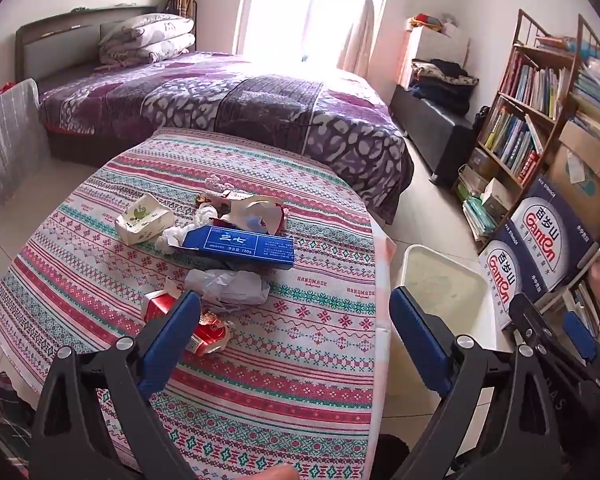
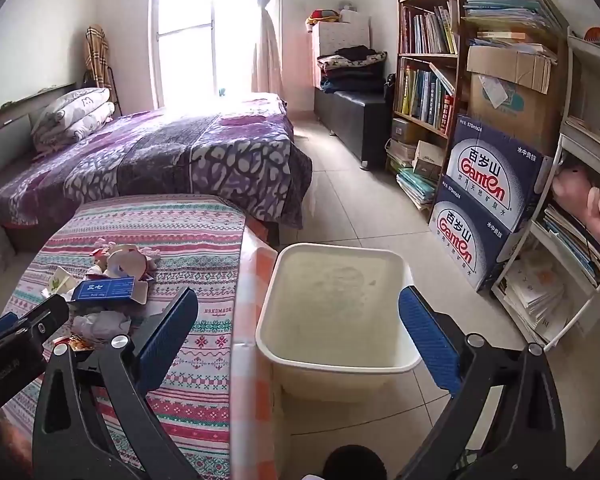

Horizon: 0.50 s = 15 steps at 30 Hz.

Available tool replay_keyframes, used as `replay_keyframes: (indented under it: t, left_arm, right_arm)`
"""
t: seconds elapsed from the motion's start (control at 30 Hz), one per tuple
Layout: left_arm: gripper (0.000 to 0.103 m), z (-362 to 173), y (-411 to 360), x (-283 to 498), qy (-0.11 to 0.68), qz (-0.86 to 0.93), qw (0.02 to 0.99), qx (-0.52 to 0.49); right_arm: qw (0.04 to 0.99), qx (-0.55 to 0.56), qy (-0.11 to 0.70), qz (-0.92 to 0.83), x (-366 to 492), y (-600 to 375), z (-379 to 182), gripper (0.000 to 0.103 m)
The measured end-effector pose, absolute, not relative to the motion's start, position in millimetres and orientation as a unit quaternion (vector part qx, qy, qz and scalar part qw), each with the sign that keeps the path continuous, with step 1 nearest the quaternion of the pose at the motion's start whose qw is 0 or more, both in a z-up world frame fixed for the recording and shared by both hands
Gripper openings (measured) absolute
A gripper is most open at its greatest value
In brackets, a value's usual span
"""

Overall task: Collect trash
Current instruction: 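Move both tools toward the trash pile on the patterned table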

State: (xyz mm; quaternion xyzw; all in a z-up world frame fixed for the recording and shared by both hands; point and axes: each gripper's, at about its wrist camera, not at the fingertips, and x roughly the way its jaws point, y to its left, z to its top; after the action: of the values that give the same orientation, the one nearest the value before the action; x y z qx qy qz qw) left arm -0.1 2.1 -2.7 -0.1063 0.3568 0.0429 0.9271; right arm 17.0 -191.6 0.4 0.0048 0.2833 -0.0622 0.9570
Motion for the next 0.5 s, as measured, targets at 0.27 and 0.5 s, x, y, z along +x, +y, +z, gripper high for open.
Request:
replay_keyframes:
  t: [0.27, 0.5]
  left_arm:
    - [0.092, -4.0, 5.2, 4.2, 0.357, 0.041, 0.927, -0.103]
    - [0.092, -3.1, -2.4, 1.1, 0.354, 0.044, 0.929, -0.102]
  right_arm:
    - [0.957, 0.007, 0.283, -0.061, 17.8, -192.2, 0.7, 0.096]
    - [0.956, 0.003, 0.286, -0.062, 18.3, -192.2, 2.9, 0.096]
